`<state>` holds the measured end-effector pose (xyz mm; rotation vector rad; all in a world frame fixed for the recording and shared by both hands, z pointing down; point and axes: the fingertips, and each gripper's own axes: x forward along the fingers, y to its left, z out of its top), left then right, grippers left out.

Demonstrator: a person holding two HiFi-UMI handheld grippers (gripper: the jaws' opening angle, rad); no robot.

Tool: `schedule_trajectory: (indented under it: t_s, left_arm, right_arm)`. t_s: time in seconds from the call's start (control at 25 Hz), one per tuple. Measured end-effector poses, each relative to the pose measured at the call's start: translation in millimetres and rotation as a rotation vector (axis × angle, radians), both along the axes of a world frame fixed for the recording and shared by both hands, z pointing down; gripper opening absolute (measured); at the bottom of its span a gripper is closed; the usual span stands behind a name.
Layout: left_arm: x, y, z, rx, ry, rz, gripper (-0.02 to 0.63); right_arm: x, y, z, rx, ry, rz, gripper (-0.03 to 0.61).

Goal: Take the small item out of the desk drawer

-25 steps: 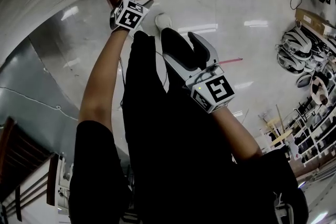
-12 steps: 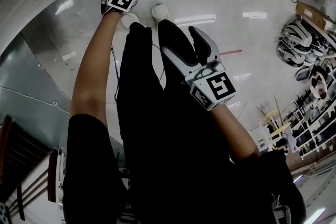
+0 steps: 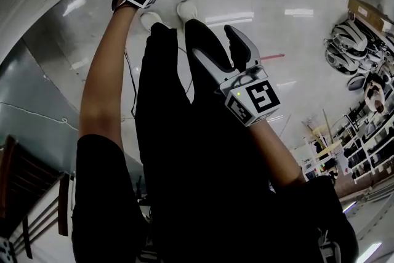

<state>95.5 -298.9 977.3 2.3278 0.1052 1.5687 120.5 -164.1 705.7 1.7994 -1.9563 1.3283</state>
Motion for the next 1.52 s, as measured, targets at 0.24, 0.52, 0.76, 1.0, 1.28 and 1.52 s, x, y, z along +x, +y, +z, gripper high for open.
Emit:
schedule_trajectory:
  t_s: [0.24, 0.52, 0.76, 1.0, 1.28, 1.52]
  left_arm:
    - [2, -3, 4, 0.018, -0.031, 0.056, 0.169]
    - [5, 4, -3, 0.038, -0.112, 0.163, 0.126]
    - [3, 3, -5, 0.088, -0.115, 0.184, 0.118]
    - [-4, 7, -14, 0.104, -0.112, 0.192, 0.117]
    - [-4, 8, -36, 0.143, -0.084, 0.195, 0.117]
    - [-13, 5, -62, 0.069, -0.048, 0.033, 0.117]
  right_arm:
    - [2, 5, 6, -0.008, -0.016, 0.006, 0.344]
    - [6, 10, 3, -0.014, -0.014, 0.026, 0.325]
    - [16, 15, 2, -0.014, -0.009, 0.041, 0.280]
    - [18, 29, -1, -0.015, -0.008, 0.044, 0.236]
    - [25, 35, -2, -0.057, 0.005, 0.034, 0.162]
    - [30, 31, -9, -0.087, 0.024, 0.019, 0.080]
